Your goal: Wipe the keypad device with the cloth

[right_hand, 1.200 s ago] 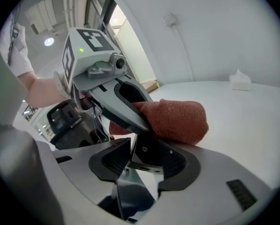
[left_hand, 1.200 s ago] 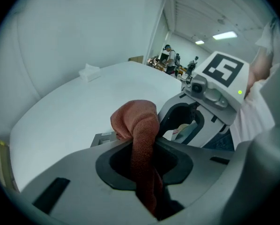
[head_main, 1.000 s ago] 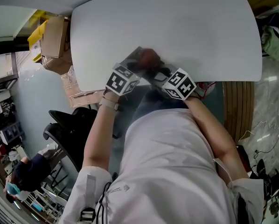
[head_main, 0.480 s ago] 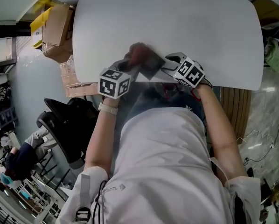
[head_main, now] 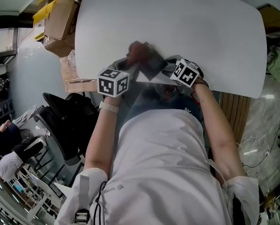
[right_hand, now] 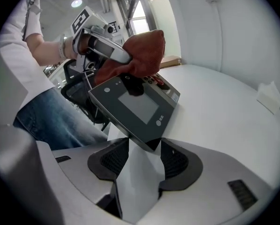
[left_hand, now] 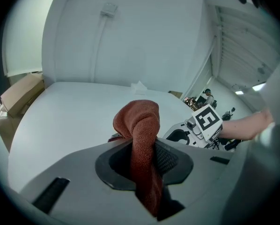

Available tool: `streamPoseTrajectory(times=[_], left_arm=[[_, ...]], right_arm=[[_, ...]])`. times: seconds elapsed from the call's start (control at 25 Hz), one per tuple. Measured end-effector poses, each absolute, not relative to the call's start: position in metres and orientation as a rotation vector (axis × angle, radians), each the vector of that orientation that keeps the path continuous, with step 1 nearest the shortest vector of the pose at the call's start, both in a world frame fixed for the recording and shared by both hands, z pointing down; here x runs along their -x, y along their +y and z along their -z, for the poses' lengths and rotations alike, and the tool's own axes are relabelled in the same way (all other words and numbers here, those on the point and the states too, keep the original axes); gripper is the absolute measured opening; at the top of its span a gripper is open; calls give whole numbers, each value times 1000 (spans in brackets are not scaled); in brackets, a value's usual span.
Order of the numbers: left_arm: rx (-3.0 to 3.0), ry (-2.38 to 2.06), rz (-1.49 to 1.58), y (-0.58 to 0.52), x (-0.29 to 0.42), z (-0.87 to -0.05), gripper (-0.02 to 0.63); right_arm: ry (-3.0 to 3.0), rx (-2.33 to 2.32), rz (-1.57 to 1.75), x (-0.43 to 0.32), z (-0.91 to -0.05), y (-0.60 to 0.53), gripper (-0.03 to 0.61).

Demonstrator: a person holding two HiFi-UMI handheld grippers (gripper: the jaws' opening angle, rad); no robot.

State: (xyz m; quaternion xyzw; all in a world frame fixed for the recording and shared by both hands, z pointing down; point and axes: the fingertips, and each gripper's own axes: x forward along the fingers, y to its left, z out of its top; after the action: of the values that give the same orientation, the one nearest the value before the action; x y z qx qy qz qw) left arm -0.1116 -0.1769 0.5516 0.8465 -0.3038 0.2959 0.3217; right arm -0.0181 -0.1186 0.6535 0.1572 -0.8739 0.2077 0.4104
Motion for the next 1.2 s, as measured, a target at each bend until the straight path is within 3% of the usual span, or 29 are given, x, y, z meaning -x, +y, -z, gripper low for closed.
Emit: streamPoseTrajectory(times=[0.72,1.2], left_arm=[[-2407,-622,-798,-218,84,-548,92],[-2389,-723,-975,-183,97,-554,92]], right_arm=[[-2357,-441,-700,84,-628,-89,195],[-2340,-657,-689,55,-623,-106,195]])
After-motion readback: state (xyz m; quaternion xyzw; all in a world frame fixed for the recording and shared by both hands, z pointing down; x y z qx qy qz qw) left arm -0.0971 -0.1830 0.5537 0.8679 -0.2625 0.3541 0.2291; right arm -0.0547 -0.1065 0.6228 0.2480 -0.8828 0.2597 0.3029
